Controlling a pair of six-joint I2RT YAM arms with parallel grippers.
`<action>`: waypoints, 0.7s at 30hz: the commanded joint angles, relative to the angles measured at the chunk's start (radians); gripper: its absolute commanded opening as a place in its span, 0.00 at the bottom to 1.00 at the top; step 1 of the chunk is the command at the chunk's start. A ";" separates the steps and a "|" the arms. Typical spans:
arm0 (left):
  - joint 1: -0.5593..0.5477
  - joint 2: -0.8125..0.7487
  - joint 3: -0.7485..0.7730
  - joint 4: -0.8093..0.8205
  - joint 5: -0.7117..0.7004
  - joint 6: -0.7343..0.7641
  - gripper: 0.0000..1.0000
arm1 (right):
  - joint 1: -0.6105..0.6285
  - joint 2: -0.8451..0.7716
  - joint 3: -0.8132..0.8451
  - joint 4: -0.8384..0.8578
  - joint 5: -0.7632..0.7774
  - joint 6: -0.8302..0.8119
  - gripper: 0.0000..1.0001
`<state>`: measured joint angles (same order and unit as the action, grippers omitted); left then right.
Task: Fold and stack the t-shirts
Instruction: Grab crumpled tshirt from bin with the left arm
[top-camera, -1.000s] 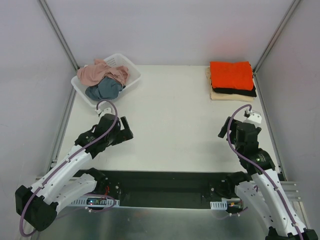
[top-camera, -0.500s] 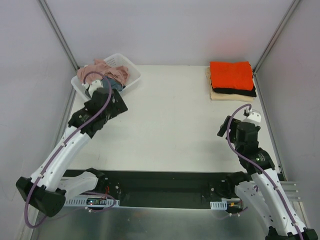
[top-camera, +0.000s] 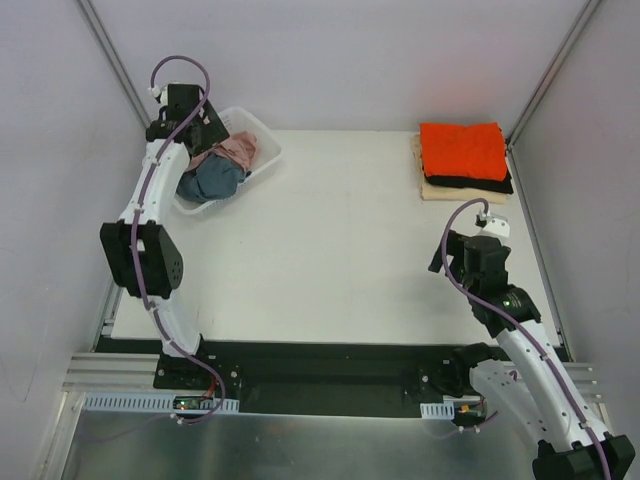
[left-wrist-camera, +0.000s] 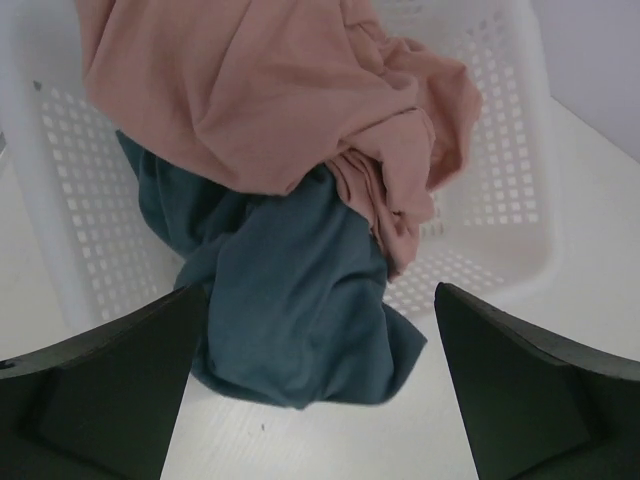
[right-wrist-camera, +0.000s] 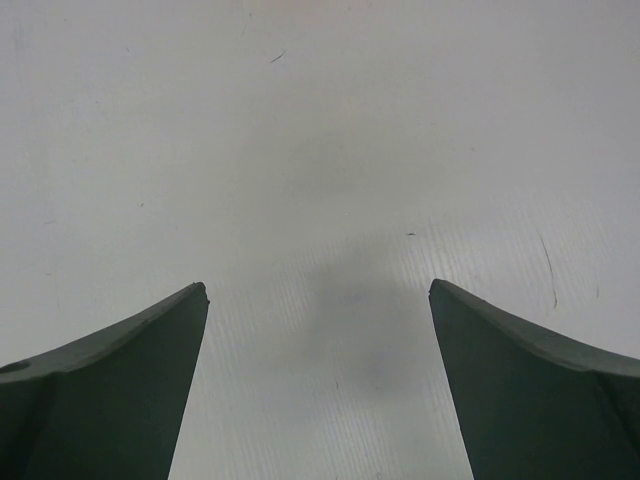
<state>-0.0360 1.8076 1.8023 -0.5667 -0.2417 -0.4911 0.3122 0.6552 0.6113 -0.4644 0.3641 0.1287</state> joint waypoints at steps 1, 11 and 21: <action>0.051 0.165 0.242 -0.001 0.039 0.123 0.99 | 0.005 0.000 0.028 0.036 -0.020 -0.012 0.97; 0.168 0.453 0.453 0.002 0.052 0.114 0.99 | 0.007 0.063 0.038 0.026 -0.019 -0.018 0.97; 0.237 0.615 0.585 0.014 0.183 -0.093 0.64 | 0.005 0.116 0.047 0.029 -0.050 -0.034 0.97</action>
<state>0.1986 2.4348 2.3211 -0.5598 -0.1104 -0.4961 0.3122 0.7605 0.6132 -0.4541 0.3256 0.1120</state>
